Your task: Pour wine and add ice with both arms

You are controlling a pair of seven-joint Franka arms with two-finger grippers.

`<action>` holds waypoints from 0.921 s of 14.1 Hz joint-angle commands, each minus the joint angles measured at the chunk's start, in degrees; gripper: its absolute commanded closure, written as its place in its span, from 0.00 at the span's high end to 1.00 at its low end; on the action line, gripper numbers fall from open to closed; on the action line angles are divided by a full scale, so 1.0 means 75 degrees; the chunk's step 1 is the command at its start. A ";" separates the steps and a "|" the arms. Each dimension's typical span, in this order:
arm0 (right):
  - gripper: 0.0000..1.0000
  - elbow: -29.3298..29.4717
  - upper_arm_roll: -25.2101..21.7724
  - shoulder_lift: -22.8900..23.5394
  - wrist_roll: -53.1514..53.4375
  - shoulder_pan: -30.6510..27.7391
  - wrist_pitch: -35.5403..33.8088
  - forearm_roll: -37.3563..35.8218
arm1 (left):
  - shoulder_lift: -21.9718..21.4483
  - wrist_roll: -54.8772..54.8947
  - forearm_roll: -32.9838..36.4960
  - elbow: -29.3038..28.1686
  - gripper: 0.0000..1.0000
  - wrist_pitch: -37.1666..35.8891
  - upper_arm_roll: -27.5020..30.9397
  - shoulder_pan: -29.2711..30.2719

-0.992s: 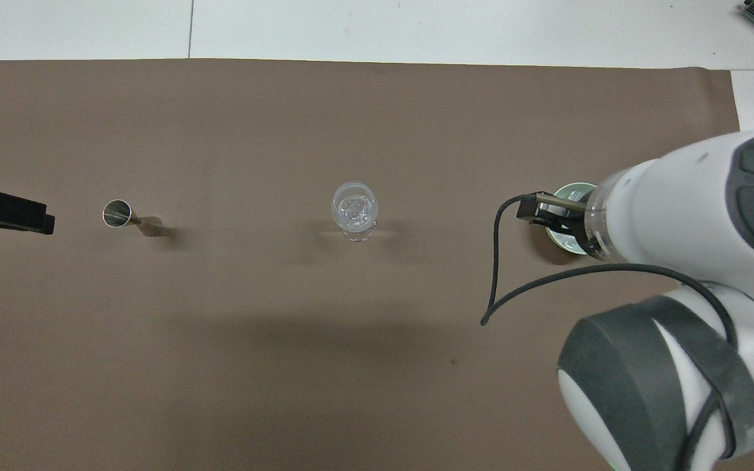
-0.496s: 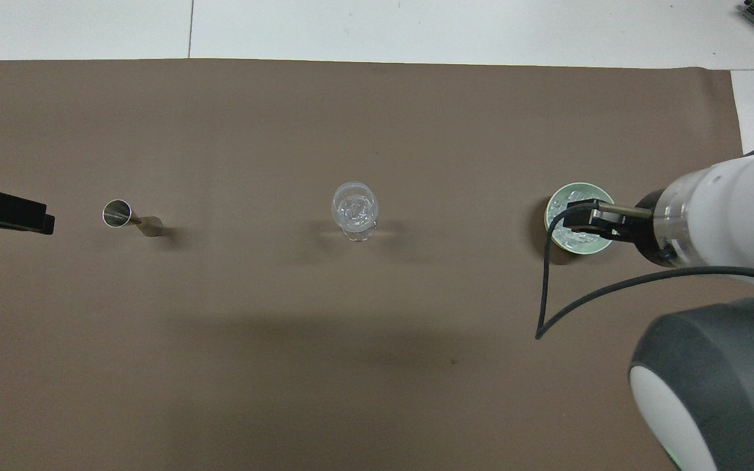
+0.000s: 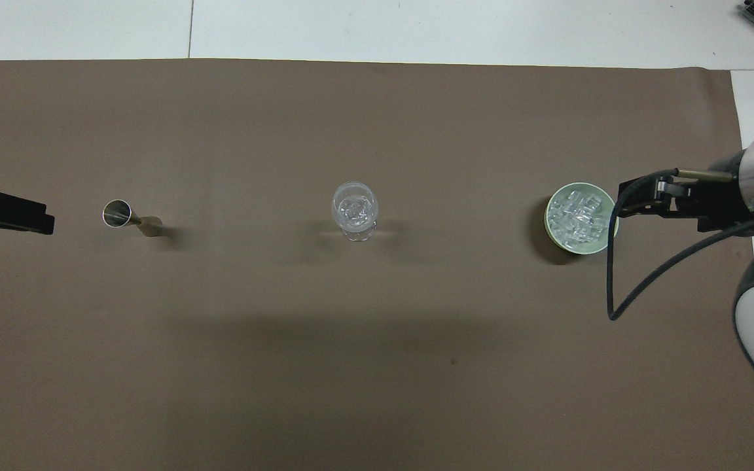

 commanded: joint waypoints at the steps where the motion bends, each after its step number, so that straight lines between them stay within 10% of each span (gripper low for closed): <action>1: 1.00 0.0270 -0.0149 0.0117 -0.0357 0.0049 -0.0124 0.0186 | -0.0085 -0.0011 -0.0061 -0.0003 1.00 -0.0012 0.0033 0.0009; 13: 1.00 0.0188 -0.0161 0.0035 -0.0534 0.0061 -0.0065 0.0291 | -0.0097 -0.0011 -0.0061 -0.0003 1.00 -0.0012 0.0033 0.0009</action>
